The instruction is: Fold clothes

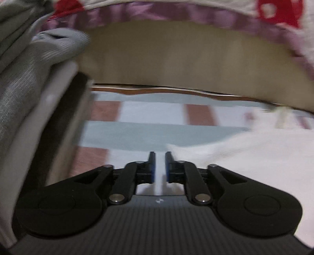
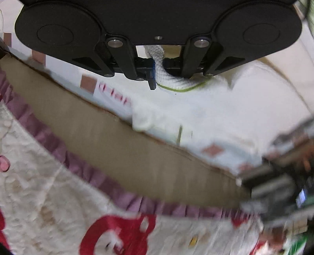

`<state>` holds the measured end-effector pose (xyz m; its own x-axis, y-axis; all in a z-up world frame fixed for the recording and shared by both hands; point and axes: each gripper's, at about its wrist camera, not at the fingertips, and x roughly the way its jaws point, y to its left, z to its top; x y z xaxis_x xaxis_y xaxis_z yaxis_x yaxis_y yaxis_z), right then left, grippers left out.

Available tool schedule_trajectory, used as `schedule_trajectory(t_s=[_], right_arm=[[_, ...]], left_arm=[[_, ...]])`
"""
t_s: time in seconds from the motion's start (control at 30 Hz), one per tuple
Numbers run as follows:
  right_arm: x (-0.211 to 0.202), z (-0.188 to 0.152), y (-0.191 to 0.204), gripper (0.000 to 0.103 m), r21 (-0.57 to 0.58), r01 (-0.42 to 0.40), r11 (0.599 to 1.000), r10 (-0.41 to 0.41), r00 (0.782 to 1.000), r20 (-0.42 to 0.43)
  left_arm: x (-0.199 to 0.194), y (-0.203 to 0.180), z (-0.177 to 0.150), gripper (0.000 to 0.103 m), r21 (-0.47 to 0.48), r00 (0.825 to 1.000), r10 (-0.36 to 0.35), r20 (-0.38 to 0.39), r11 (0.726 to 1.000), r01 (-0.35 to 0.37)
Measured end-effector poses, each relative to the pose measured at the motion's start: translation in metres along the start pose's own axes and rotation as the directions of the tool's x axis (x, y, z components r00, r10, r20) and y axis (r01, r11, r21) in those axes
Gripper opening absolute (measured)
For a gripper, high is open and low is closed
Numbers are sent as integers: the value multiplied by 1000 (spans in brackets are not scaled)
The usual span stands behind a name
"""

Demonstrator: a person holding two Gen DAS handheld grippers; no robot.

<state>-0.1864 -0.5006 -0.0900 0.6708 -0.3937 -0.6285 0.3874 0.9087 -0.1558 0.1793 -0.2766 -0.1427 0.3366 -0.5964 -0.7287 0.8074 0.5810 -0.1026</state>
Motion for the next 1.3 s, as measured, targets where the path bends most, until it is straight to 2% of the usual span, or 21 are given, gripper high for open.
schedule_trajectory(t_s=[0.03, 0.1, 0.17, 0.27, 0.33, 0.43, 0.53, 0.6, 0.63, 0.67, 0.7, 0.77, 0.8, 0.87, 0.9, 1.0, 1.1, 1.17, 1.23, 1.27, 1.3], right_arm=[[2, -3, 1, 6, -11, 8, 1000, -8, 1000, -10], [7, -10, 4, 6, -32, 23, 999, -24, 999, -31], [0, -7, 6, 6, -49, 29, 998, -29, 1000, 2], [-8, -4, 11, 6, -152, 72, 986, -66, 997, 48], [1, -10, 9, 6, -226, 103, 969, -104, 995, 6], [24, -30, -8, 12, -232, 136, 963, -170, 976, -133], [35, -48, -33, 18, -142, 258, 956, -286, 927, -241], [27, -53, -59, 24, 54, 309, 949, -280, 912, -300], [21, -55, -71, 28, 171, 311, 935, -247, 916, -315], [12, -58, -81, 33, 309, 273, 911, -175, 935, -308], [4, -62, -88, 46, 438, 219, 872, -94, 953, -290], [-10, -73, -99, 50, 661, 98, 744, 69, 973, -222], [-13, -82, -99, 52, 747, 26, 665, 159, 972, -175], [-11, -95, -89, 58, 832, -60, 551, 280, 953, -117], [-8, -101, -82, 59, 859, -91, 503, 330, 939, -95], [1, -118, -64, 59, 924, -158, 349, 450, 893, -18], [9, -130, -50, 66, 965, -155, 211, 462, 886, 41], [12, -133, -46, 68, 978, -141, 156, 421, 905, 63], [16, -130, -47, 66, 979, -144, 143, 347, 934, 87], [17, -127, -48, 58, 975, -152, 163, 300, 949, 97], [15, -120, -51, 26, 965, -157, 208, 243, 964, 104]], left_arm=[[0, -8, -2, 35, 5, 999, -47, -27, 999, 47], [2, -25, -5, 43, 14, 988, -132, -82, 991, 133], [11, -46, -11, 42, 70, 982, -119, -145, 989, 130], [28, -64, -25, 39, 189, 976, -19, -216, 980, 61], [33, -67, -30, 39, 218, 973, 7, -232, 975, 44], [30, -68, -31, 39, 219, 973, 19, -231, 975, 33], [29, -72, -34, 39, 253, 975, 44, -218, 967, 13], [24, -74, -33, 40, 245, 977, 48, -207, 970, 4], [19, -76, -31, 40, 233, 980, 33, -197, 972, 14], [9, -79, -29, 40, 211, 984, -11, -177, 976, 49], [0, -83, -25, 41, 178, 985, -69, -156, 979, 97], [-14, -96, -23, 43, 97, 973, -186, -134, 975, 200], [-16, -107, -27, 43, 70, 962, -226, -150, 969, 238], [-18, -130, -33, 43, 16, 937, -299, -181, 952, 307], [-14, -142, -38, 43, 14, 935, -291, -204, 954, 300], [-4, -164, -48, 43, 57, 948, -250, -197, 962, 266], [7, -164, -52, 43, 38, 951, -237, -198, 968, 249], [14, -156, -53, 43, -9, 945, -248, -212, 968, 252], [14, -149, -54, 42, -35, 941, -245, -231, 969, 244], [11, -147, -55, 42, -35, 942, -236, -240, 971, 235], [9, -145, -55, 42, -29, 942, -224, -249, 974, 224]])
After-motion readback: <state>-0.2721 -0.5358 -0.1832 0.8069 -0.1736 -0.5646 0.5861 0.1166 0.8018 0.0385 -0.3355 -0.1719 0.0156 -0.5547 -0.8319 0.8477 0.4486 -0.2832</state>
